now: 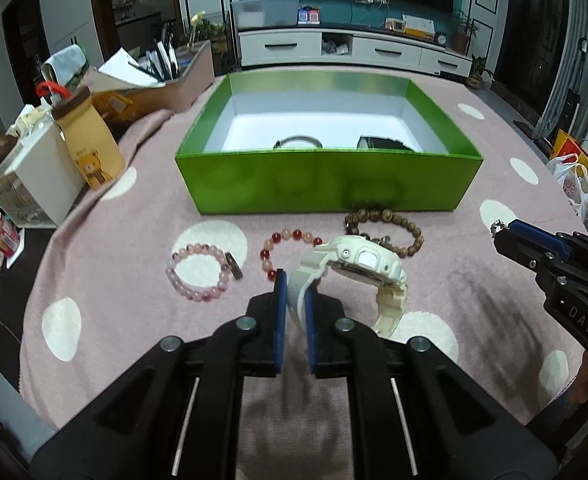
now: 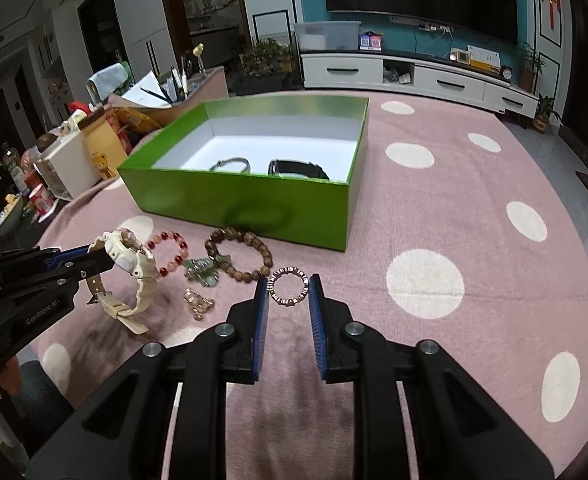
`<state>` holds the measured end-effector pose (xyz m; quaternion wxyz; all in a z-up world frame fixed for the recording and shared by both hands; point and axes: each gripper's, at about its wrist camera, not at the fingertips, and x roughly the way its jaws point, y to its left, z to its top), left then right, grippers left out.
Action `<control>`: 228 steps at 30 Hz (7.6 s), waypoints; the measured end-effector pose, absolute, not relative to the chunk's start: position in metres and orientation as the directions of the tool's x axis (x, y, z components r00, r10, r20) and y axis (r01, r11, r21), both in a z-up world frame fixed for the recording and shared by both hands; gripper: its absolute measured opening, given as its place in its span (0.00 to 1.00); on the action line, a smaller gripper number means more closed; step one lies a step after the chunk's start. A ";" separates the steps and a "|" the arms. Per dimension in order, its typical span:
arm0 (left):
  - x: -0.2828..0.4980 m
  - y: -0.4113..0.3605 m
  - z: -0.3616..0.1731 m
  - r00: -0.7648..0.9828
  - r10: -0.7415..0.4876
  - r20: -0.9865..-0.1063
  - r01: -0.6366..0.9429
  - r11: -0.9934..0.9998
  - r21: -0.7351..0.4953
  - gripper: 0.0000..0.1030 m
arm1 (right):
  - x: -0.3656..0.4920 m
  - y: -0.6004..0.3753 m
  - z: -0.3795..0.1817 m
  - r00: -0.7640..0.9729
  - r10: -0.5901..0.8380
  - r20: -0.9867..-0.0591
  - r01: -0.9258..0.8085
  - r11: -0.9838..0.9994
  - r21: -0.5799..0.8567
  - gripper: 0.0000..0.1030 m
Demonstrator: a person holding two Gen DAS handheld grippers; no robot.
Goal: Organize jewelry
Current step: 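Carry the white watch and ring into the green box and open both tools, then withdraw both open tools from the box back over the table, then grasp the pink bead bracelet with the left tool while the right tool grasps the gold charm, then carry the pink bracelet and gold charm over the green box with both tools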
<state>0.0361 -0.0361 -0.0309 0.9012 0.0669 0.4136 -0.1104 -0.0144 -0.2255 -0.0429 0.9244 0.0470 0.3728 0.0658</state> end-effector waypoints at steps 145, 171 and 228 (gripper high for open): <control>0.049 0.073 -0.060 0.574 -0.115 -0.811 0.000 0.990 -0.140 0.79 | -0.026 -0.178 -0.078 0.607 0.268 -0.748 -0.164 0.963 0.212 0.65; 0.107 0.056 -0.084 0.577 -0.065 -0.814 0.014 0.998 -0.069 0.33 | 0.020 -0.147 -0.095 0.594 0.202 -0.779 -0.231 0.970 0.076 0.41; 0.112 -0.012 0.077 0.721 -0.287 -0.631 0.286 0.952 -0.106 0.07 | 0.034 -0.221 0.026 0.792 0.267 -0.550 -0.195 0.963 0.187 0.13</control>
